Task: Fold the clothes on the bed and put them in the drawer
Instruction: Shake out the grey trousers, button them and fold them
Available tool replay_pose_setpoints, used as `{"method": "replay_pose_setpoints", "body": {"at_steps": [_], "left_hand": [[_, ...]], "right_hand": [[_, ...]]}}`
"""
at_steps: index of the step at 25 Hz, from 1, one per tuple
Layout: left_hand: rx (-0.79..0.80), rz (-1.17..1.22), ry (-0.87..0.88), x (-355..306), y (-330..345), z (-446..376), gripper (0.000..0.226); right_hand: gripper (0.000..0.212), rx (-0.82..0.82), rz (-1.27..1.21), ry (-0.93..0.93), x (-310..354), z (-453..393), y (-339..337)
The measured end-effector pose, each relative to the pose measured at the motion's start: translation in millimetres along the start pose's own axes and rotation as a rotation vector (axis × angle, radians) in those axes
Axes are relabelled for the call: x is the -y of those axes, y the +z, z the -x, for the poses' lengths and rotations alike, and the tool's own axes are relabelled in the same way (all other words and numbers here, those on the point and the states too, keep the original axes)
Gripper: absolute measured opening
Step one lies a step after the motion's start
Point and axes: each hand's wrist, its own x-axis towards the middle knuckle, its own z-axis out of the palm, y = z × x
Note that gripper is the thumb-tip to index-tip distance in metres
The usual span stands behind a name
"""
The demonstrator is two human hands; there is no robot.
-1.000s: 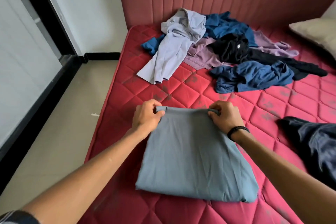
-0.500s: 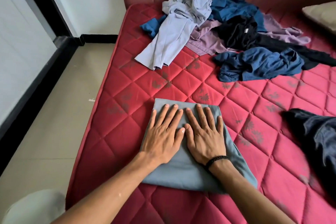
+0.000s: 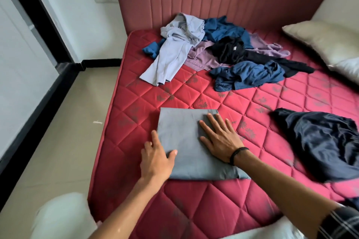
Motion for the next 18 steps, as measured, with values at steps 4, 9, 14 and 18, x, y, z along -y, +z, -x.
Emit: {"method": "replay_pose_setpoints", "body": {"at_steps": [4,9,14,18], "left_hand": [[0.267,0.671,-0.229,-13,-35,-6,0.06],[0.18,0.644,0.274,-87,-73,29,0.067],[0.437,0.998,0.53,-127,-94,78,0.073],[0.363,1.269,0.214,-124,-76,76,0.081]], "right_hand": [[0.062,0.102,-0.199,0.17,69,-16,-78],[0.062,0.837,-0.897,0.591,84,-61,-176],[0.017,0.756,-0.711,0.484,43,-50,-231],[0.01,0.429,-0.902,0.559,-27,4,-273]]}}
